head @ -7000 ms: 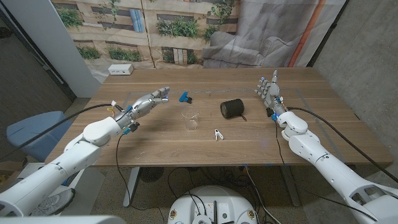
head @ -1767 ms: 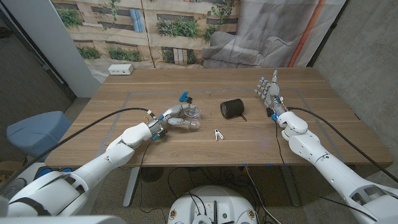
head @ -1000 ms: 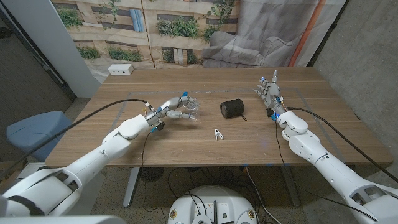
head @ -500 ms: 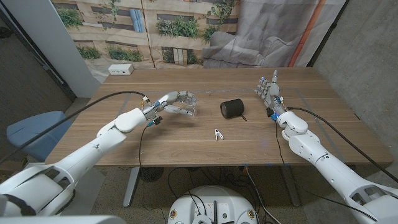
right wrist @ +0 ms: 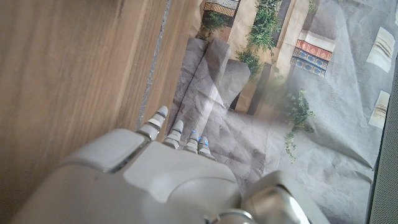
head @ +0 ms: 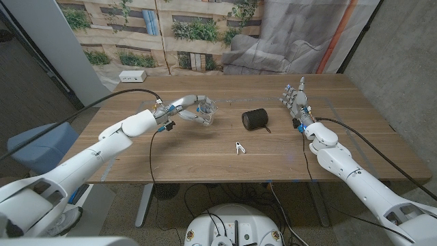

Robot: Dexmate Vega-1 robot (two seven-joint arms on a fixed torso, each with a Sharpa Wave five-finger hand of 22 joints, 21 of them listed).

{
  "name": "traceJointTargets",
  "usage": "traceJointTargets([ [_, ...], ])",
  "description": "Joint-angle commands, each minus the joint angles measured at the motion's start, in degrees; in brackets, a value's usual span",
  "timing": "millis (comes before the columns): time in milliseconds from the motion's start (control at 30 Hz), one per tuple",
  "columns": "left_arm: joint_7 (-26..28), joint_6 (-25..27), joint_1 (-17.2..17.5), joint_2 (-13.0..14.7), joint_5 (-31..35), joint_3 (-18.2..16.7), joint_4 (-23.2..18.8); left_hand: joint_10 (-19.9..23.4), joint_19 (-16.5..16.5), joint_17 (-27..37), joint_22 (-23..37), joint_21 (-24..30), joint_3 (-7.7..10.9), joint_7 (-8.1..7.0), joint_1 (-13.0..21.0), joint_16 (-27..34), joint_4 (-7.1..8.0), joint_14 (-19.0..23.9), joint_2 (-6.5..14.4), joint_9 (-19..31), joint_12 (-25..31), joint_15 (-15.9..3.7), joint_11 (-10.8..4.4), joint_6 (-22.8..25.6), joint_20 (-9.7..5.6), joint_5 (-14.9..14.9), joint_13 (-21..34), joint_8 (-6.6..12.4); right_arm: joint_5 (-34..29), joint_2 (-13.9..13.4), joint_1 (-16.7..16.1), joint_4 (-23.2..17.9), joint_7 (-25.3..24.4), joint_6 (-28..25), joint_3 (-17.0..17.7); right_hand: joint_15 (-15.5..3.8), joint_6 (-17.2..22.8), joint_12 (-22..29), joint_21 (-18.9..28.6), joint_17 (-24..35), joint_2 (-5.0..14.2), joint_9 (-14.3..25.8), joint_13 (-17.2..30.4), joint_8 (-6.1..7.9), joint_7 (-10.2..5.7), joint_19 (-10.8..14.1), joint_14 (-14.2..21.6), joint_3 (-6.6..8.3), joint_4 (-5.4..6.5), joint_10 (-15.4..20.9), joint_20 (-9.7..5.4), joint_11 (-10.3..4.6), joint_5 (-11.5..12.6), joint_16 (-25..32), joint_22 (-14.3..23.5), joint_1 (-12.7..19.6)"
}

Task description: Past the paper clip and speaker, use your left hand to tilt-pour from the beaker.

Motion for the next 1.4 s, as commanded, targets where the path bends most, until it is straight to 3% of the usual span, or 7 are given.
traceJointTargets([
  [33,1.83,2.48,0.3,4.81,7.68,-1.38,-7.45,4.5,0.84,0.14,0.23,0.41,0.77,0.55,5.05,-0.21,0.56,2.98,9.1,0.6,0.39,-11.45,-4.01,1.09,-3.54,0.4,1.01,0.58,0.0,0.01,0.03,0.07,0.04,0.02,0.0,-1.12,-0.42,0.35,0.41,0.33,4.99,0.08,0.26,0.31,-0.14,0.05,-0.31,-0.4,-0.02,-0.53,0.37,0.16,0.35,0.17,0.26,0.15],
  [133,0.71,6.1,0.6,6.08,8.59,-1.71,-10.4,4.34,0.79,0.12,0.23,0.33,0.66,0.51,4.48,-0.42,0.85,2.93,9.31,0.61,0.36,-11.3,-3.91,1.0,-3.6,0.47,1.14,0.73,0.0,0.01,0.03,0.07,0.04,0.02,0.0,-1.12,-0.42,0.35,0.41,0.33,4.99,0.08,0.26,0.31,-0.14,0.05,-0.31,-0.4,-0.02,-0.53,0.37,0.16,0.35,0.17,0.26,0.15],
  [567,-0.35,12.86,0.67,9.64,15.54,-2.03,-17.62,4.45,0.79,0.02,0.24,0.15,0.94,0.97,3.72,-1.07,1.0,3.23,10.53,0.16,0.48,-10.98,-3.76,0.71,-3.18,0.93,1.6,1.09,0.0,-0.01,-0.01,0.0,0.02,0.0,0.01,-1.12,-0.42,0.35,0.41,0.33,4.99,0.08,0.26,0.31,-0.14,0.05,-0.31,-0.4,-0.02,-0.53,0.37,0.16,0.35,0.17,0.26,0.15],
  [900,-0.27,17.37,1.56,11.52,21.56,-2.11,-23.83,4.63,1.18,0.16,0.25,0.19,1.12,1.22,3.41,-1.28,0.95,3.54,11.54,-0.13,0.59,-10.96,-3.48,0.64,-2.79,1.19,1.94,1.46,0.01,-0.01,-0.02,-0.03,0.0,-0.01,0.01,-1.12,-0.42,0.35,0.41,0.33,4.99,0.08,0.26,0.31,-0.14,0.05,-0.31,-0.4,-0.02,-0.53,0.37,0.16,0.35,0.17,0.26,0.15],
  [1067,0.55,17.25,1.8,12.12,24.2,-2.06,-25.29,5.05,1.42,0.43,0.25,0.23,1.12,0.91,3.55,-1.14,0.71,3.75,11.93,-0.25,0.79,-11.07,-3.57,0.8,-2.84,1.25,2.11,1.71,0.0,-0.01,-0.01,-0.01,0.0,-0.01,0.0,-1.12,-0.42,0.35,0.41,0.33,4.99,0.08,0.26,0.31,-0.14,0.05,-0.31,-0.4,-0.02,-0.53,0.37,0.16,0.35,0.17,0.26,0.15],
  [1233,-0.54,21.43,2.48,12.9,27.73,-2.24,-28.72,5.21,1.56,0.53,0.25,0.22,1.3,0.94,3.83,-1.11,0.39,4.16,12.36,-0.39,0.89,-11.11,-3.46,0.84,-2.93,1.37,2.32,1.95,0.0,0.01,0.03,0.05,0.03,0.01,0.0,-1.12,-0.42,0.35,0.41,0.33,4.99,0.08,0.26,0.31,-0.14,0.05,-0.31,-0.4,-0.02,-0.53,0.37,0.16,0.35,0.17,0.26,0.15],
  [1400,-1.41,22.34,2.31,13.01,29.01,-1.93,-29.72,5.15,1.67,0.46,0.26,0.19,1.36,1.04,3.49,-1.43,0.53,4.16,12.76,-0.54,0.91,-11.1,-3.52,0.74,-2.86,1.46,2.53,2.13,-0.01,0.03,0.04,0.08,0.03,0.03,-0.01,-1.12,-0.42,0.35,0.41,0.33,4.99,0.08,0.26,0.31,-0.14,0.05,-0.31,-0.4,-0.02,-0.53,0.37,0.16,0.35,0.17,0.26,0.15],
])
